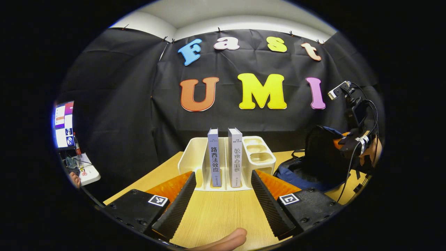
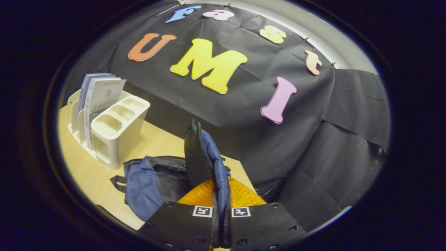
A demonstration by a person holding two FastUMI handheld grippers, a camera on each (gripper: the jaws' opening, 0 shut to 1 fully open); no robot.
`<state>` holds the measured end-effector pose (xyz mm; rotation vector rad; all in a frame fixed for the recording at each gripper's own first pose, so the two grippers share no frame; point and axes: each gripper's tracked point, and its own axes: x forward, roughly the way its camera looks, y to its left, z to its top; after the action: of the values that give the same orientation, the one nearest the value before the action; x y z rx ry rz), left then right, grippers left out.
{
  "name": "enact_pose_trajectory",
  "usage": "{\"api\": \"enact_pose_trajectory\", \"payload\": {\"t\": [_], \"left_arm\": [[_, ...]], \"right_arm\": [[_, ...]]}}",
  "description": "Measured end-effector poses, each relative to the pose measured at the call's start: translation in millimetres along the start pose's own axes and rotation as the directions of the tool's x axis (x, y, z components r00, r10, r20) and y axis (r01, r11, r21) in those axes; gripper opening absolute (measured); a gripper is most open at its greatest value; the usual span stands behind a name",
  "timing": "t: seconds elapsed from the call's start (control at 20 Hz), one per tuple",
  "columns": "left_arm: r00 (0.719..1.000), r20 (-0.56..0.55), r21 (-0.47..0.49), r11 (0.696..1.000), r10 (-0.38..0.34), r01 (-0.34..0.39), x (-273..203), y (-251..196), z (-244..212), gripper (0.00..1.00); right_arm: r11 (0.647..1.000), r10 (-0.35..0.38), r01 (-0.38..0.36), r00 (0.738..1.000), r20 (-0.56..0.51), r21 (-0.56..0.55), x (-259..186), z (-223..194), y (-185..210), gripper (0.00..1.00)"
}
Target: Open the schoolbag, grab two books from the bookshelf and put them into the schoolbag.
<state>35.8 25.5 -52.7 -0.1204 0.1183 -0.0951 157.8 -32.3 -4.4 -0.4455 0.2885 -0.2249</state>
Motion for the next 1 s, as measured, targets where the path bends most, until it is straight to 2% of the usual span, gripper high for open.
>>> {"api": "enact_pose_trajectory", "payload": {"t": [0.25, 0.55, 0.7, 0.9, 1.0], "left_arm": [[0.999, 0.016, 0.025, 0.999, 0.03, -0.031, 6.6, 3.4, 0.5, 1.0], [0.998, -0.047, 0.013, 1.0, 0.029, -0.029, 23.5, -11.5, -19.9, 1.0], [0.996, -0.071, 0.001, 0.999, 0.052, -0.052, 37.5, -8.5, -23.1, 1.0], [0.992, -0.059, 0.07, 0.992, 0.113, -0.109, 65.9, -1.4, -8.1, 1.0], [0.993, -0.068, 0.076, 0.993, 0.094, -0.089, 80.6, -7.9, -1.6, 0.99]], "right_arm": [[1.0, -0.015, 0.015, 0.999, 0.046, 0.012, 16.0, 15.8, -30.5, 0.05], [0.999, 0.014, -0.016, 0.996, 0.092, 0.028, 33.6, 22.9, -57.1, 0.05], [0.999, 0.028, -0.032, 0.992, 0.119, 0.025, 38.2, 24.6, -66.0, 0.05], [0.997, 0.061, -0.065, 0.988, 0.139, 0.028, 41.6, 21.7, -71.7, 0.05], [0.996, 0.076, -0.082, 0.987, 0.142, 0.039, 43.1, 20.2, -76.4, 0.05]]}}
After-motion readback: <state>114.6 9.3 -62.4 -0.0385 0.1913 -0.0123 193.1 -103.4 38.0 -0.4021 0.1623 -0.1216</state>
